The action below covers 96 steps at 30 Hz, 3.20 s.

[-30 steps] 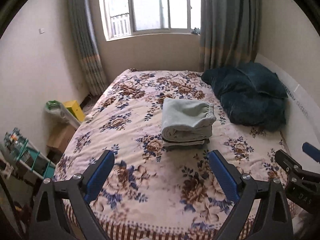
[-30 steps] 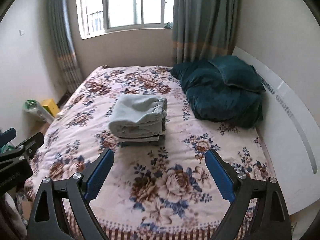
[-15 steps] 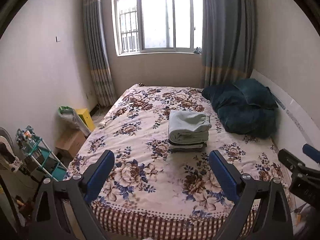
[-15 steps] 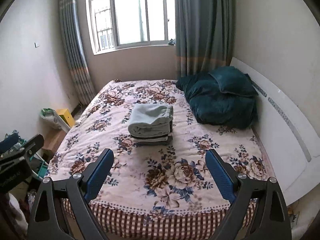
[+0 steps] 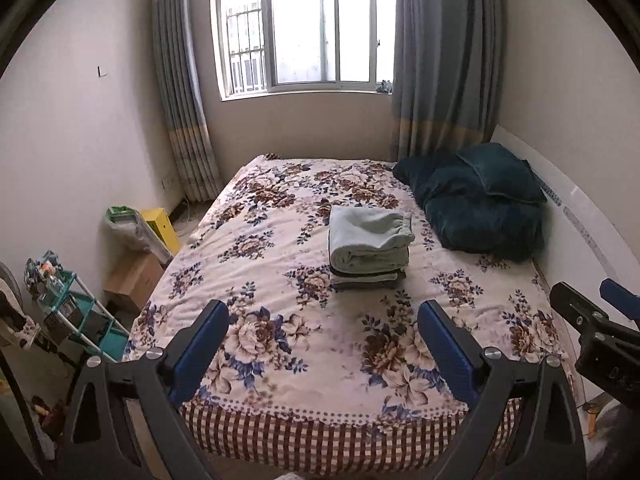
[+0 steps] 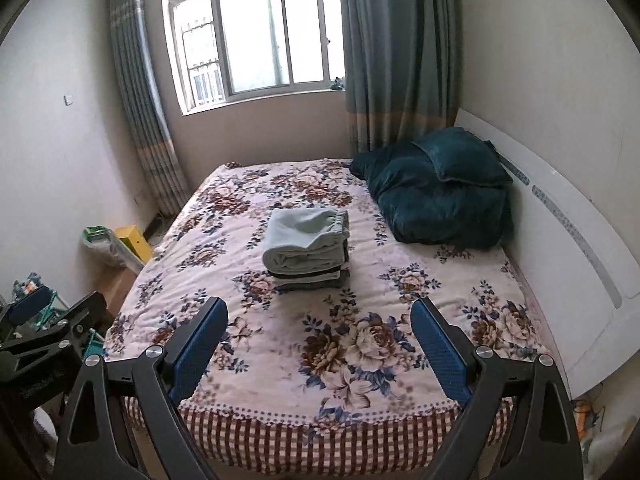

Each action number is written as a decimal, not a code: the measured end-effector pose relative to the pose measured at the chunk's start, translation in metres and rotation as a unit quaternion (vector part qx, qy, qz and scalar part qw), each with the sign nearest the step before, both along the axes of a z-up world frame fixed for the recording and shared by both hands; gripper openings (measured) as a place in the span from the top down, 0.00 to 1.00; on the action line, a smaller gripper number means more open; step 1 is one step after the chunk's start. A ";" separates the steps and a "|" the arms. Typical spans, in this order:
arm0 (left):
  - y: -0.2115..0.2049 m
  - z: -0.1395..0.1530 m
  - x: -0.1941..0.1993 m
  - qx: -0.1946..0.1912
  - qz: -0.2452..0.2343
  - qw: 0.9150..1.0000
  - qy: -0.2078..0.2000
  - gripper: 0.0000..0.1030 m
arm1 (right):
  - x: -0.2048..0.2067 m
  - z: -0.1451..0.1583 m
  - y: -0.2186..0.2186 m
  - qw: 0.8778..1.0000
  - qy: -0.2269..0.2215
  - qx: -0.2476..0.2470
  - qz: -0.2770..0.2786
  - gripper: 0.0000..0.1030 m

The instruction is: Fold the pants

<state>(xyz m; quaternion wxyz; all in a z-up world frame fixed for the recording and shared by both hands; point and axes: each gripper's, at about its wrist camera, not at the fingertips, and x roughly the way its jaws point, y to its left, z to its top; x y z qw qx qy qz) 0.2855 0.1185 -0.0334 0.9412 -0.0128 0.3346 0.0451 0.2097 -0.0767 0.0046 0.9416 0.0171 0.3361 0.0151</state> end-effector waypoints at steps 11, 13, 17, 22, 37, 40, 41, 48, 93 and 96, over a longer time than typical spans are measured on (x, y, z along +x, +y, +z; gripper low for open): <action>-0.012 -0.001 0.058 0.022 -0.003 1.000 -0.001 0.03 | 0.078 -0.003 -0.002 0.999 0.012 -0.012 -0.027 0.08; -0.013 -0.007 0.068 0.020 -0.006 1.000 0.006 0.00 | 0.089 -0.003 -0.001 0.999 0.013 -0.015 -0.029 0.08; -0.010 -0.015 0.085 0.021 0.003 1.000 0.016 0.00 | 0.109 -0.006 0.003 0.999 0.017 -0.027 -0.034 0.08; -0.004 -0.017 0.095 0.016 0.013 1.000 0.021 0.00 | 0.126 -0.016 0.006 0.999 0.030 -0.026 -0.033 0.08; -0.005 -0.019 0.100 0.016 0.006 1.000 0.025 0.00 | 0.139 -0.028 0.014 0.999 0.035 -0.031 -0.022 0.08; -0.006 -0.019 0.099 0.015 0.007 1.000 0.024 0.00 | 0.138 -0.031 0.015 0.999 0.037 -0.030 -0.023 0.08; -0.007 -0.019 0.099 0.016 0.008 1.000 0.022 0.00 | 0.138 -0.031 0.015 0.999 0.037 -0.030 -0.022 0.08; -0.007 -0.018 0.099 0.019 0.006 1.000 0.019 0.00 | 0.137 -0.032 0.014 0.999 0.036 -0.027 -0.024 0.08; -0.010 -0.008 0.097 0.011 0.012 1.000 0.015 0.00 | 0.124 -0.042 0.007 0.999 0.045 -0.007 -0.029 0.08; -0.011 -0.006 0.098 0.013 0.009 1.000 0.013 0.00 | 0.123 -0.043 0.008 0.999 0.043 -0.007 -0.029 0.08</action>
